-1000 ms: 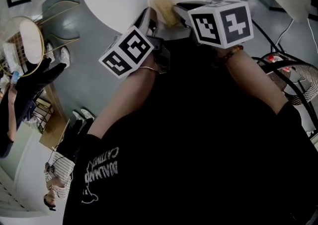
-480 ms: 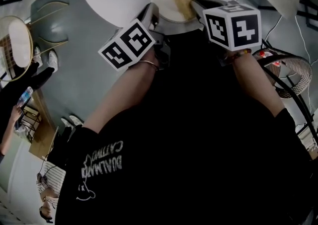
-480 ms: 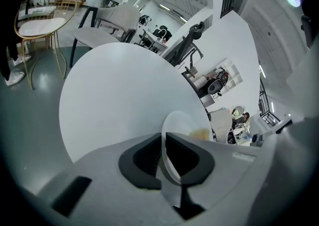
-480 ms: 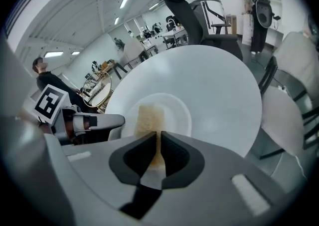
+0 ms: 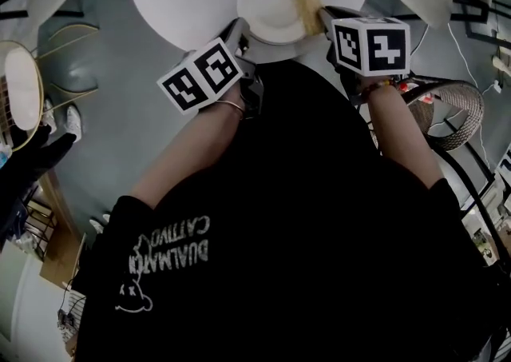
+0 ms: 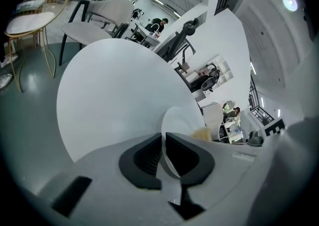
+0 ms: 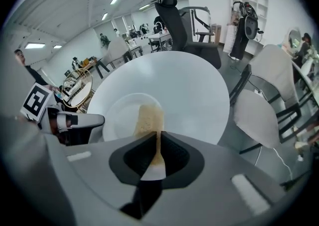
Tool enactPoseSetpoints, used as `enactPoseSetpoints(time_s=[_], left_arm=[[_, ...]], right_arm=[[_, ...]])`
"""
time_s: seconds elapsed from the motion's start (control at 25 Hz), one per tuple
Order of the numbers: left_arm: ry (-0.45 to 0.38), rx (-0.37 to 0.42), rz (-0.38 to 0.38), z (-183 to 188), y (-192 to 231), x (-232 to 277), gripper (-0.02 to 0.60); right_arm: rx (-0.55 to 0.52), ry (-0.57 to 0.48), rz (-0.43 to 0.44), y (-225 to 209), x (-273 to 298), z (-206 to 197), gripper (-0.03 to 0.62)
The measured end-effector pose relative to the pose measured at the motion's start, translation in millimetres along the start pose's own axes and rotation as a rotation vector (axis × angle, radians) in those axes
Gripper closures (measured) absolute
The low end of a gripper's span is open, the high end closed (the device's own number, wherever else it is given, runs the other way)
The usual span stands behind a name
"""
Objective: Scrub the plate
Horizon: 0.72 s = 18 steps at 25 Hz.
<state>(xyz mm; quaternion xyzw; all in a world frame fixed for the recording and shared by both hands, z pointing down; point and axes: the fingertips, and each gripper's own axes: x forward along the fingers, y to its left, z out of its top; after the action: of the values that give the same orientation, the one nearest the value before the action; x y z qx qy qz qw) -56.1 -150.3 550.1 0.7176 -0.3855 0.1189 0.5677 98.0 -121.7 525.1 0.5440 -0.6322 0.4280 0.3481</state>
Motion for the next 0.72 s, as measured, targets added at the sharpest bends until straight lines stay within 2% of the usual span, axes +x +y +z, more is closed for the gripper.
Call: enactPoseSetpoints(time_s=[0.32,0.56,0.64,0.72], left_arm=[[0.025,0.002,-0.051,0,1,-5,0.557],[0.045,-0.036,-0.07,5,3,-10,0.561],[0.05,-0.016,-0.075,8,2,-11,0.561],[0.06,0.001,-0.075,8,2,-11,0.561]], right_arm=[[0.02,-0.018,-0.105,-6,-12,-3,0.563],[0.075,-0.039,-0.162,-7,-32,-5,0.563],[0.098,-0.068,-0.141,0,-39,0,0.563],[0.132,-0.115,-0.071,15,-42,7,0.563]])
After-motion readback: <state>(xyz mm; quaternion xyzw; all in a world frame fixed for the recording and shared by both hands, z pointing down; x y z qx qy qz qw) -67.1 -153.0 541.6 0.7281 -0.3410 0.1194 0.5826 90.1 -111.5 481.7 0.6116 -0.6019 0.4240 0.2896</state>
